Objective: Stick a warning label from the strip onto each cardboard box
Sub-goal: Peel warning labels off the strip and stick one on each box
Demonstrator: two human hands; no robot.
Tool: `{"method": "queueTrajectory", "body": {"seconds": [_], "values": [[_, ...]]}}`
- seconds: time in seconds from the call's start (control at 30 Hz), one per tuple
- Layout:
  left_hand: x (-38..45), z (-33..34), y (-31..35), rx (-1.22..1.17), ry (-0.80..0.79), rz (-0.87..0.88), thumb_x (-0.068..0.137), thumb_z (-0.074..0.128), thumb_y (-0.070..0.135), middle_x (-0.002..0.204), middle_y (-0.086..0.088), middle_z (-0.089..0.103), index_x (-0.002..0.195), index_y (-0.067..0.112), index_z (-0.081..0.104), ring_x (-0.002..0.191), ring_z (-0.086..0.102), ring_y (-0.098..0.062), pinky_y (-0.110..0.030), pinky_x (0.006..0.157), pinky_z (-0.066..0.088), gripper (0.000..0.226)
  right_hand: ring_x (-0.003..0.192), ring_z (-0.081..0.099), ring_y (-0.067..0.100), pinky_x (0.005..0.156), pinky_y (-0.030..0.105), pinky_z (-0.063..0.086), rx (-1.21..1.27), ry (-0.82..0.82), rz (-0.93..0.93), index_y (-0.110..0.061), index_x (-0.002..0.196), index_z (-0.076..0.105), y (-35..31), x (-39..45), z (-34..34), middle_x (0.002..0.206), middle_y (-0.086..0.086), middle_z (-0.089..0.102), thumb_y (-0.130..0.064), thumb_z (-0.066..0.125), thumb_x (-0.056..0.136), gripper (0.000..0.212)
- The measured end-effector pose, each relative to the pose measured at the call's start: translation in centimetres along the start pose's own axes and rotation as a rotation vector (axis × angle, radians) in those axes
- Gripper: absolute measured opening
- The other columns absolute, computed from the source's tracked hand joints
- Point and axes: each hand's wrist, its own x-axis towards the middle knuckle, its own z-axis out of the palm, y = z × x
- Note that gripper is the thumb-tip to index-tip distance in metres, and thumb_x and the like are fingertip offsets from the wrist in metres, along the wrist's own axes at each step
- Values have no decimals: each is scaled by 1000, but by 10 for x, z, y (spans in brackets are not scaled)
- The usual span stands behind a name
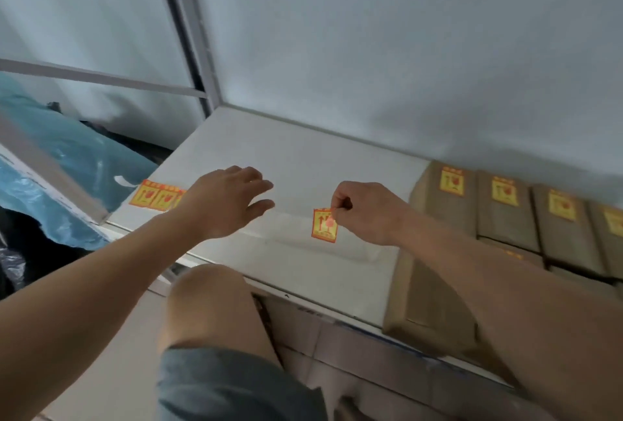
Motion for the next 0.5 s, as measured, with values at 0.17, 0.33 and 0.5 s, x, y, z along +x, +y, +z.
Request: {"method": "queueTrajectory", "body": {"seconds": [0.17, 0.33, 0.5], "values": [[23, -25, 91, -2, 68, 276, 93, 34, 55, 110, 1, 67, 112, 23, 68, 91, 66, -24, -35, 71, 54, 51, 78, 54, 3, 58, 21, 38, -88, 45, 36, -28, 95, 58, 52, -63, -50, 91, -12, 60, -29, 54, 92, 5], [45, -36, 174, -29, 69, 433, 95, 36, 52, 108, 0, 67, 111, 22, 68, 92, 65, -24, -36, 71, 54, 47, 80, 55, 5, 65, 22, 42, -74, 83, 60, -28, 90, 54, 102, -120, -80, 88, -13, 58, -29, 53, 95, 5], [59, -42, 242, -83, 29, 505, 95, 34, 51, 114, 3, 63, 119, 25, 64, 98, 62, -18, -34, 76, 50, 46, 83, 56, 9, 69, 24, 45, -51, 116, 98, -26, 92, 56, 151, -165, -96, 89, -10, 58, -29, 54, 95, 4]]}}
